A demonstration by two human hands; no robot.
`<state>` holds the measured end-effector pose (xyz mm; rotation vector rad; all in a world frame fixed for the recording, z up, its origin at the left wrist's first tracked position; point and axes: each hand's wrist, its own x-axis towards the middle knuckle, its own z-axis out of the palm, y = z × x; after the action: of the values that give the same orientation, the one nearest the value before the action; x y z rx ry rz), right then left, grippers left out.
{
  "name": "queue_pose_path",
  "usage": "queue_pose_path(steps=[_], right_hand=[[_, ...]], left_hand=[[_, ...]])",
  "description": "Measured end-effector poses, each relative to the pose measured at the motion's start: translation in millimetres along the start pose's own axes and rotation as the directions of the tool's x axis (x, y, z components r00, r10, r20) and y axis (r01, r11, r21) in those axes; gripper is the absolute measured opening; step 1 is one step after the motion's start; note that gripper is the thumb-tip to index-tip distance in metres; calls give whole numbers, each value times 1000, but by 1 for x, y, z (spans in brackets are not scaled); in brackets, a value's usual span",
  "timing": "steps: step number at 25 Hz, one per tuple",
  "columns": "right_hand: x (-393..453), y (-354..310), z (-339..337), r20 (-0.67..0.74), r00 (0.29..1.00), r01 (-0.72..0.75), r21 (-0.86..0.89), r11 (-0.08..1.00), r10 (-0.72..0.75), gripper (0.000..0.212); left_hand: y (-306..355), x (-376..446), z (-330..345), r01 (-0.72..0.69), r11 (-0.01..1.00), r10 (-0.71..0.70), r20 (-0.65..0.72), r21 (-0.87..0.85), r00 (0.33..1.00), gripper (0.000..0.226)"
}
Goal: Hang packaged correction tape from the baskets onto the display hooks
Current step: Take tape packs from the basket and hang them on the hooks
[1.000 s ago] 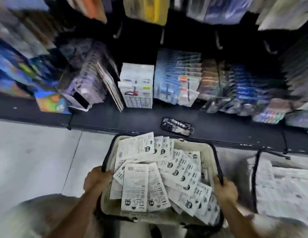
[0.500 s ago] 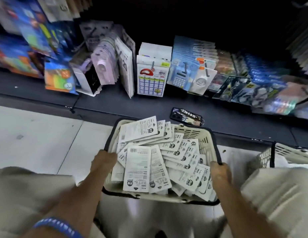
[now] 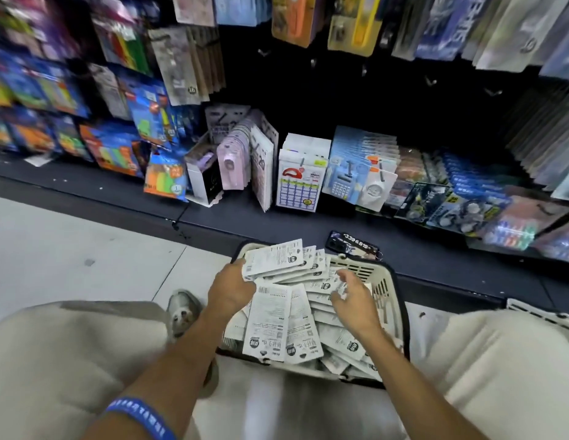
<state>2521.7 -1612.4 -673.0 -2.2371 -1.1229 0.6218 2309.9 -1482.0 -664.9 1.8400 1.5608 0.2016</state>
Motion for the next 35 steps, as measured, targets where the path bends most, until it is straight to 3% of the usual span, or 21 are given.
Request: queue_pose_path(steps=[5,8,11,15,19,23,28,31,34,35], right_hand=[[62,-10,15,122,983,174,-333,927,-140,68],[99,-7,20,273,961,193,-541,818,-46,87],[121,-3,30,390,920,210,-591,779,48,97],[119,-2,36,422,905,326,-618,716,-48,82],[114,-6,45,337,923,349,-527,775,-187,52],[122,-30,43,286,912,406,-533,743,-293,37],[125,-71,32,101,897,437,-353,828,-430,21],[127,-88,11,47,899,432,-252,866,-434,19],[121,-104,-14,13,918,395,-93,914,-396,8],[118,-112,-22,-12,923,384,-68,921,-386,16]], left_hand=[[3,51,36,-206,927,199,56,314,978,70],[3,82,53,-289,863,242,162,414,957,79],[5,106,70,-316,850,230,243,422,942,90],[7,125,76,-364,837,262,284,408,922,101],[10,143,65,-426,818,304,337,386,891,101],[6,148,45,-453,865,379,310,217,872,95],[3,142,13,-448,884,463,120,-133,878,80],[12,137,-9,-372,856,466,226,-358,856,79],[29,131,-29,-250,793,537,443,-556,718,91],[35,128,-36,-226,784,556,493,-578,669,96]])
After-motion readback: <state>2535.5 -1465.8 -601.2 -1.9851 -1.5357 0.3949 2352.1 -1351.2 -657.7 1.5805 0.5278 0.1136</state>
